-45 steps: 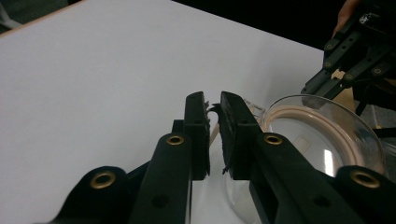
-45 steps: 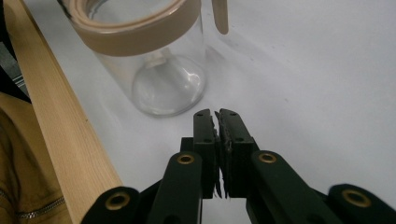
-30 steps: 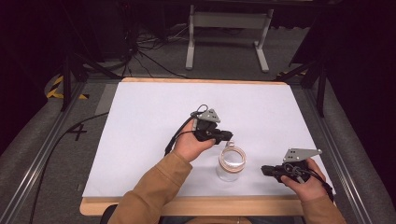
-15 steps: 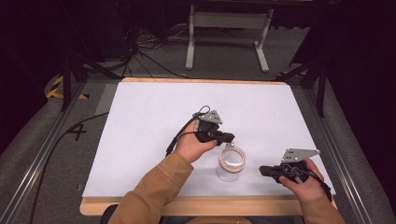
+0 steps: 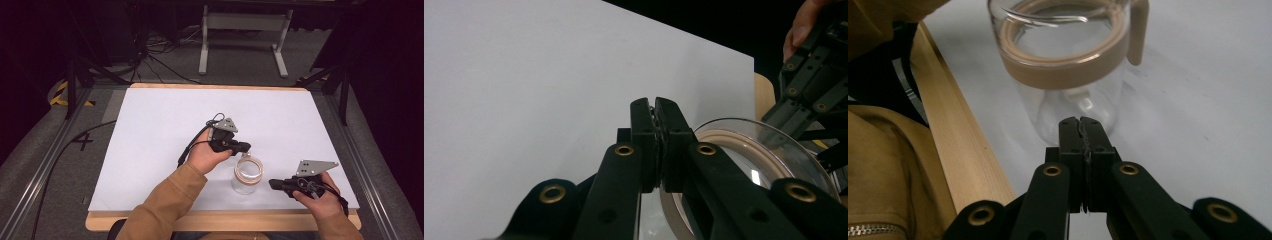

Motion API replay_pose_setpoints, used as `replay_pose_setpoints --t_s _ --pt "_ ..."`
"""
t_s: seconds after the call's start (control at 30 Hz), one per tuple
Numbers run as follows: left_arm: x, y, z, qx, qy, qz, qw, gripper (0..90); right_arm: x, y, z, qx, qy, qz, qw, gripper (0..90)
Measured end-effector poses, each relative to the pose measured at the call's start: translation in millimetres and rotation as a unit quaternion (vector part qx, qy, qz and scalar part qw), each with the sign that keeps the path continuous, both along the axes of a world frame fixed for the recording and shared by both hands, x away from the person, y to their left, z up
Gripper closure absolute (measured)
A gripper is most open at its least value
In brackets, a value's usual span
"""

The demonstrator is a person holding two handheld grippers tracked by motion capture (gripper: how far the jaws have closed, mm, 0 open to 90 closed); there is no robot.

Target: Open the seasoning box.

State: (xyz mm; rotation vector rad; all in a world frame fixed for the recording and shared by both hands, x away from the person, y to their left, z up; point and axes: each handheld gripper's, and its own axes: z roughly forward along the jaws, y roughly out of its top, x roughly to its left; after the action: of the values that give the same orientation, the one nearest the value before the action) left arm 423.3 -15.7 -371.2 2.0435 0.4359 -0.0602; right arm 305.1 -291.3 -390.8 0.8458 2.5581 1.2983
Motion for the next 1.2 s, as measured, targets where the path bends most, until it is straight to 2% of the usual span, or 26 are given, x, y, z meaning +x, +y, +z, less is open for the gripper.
replay_pose_setpoints --t_s 0.1,0.2,0.5,1.2 --pt "0.1 -0.1 -0.1 -0.001 0.000 0.001 1.0000 87.7 -1.7 4.9 2.0 0.006 -0.002 0.006 1.0000 89.8" --pt "0.7 0.2 -0.3 -0.003 0.008 0.001 1.0000 87.7 -2.7 9.8 3.6 0.024 -0.006 0.013 0.9996 89.9" --pt "1.7 0.6 -0.5 -0.003 0.014 0.002 0.9999 87.7 -4.9 16.8 8.6 0.034 -0.016 0.019 0.9991 90.0" --pt "4.2 1.3 -2.4 -0.012 0.031 0.004 0.9994 87.7 -4.5 22.4 9.8 0.037 -0.019 0.017 0.9990 90.0"
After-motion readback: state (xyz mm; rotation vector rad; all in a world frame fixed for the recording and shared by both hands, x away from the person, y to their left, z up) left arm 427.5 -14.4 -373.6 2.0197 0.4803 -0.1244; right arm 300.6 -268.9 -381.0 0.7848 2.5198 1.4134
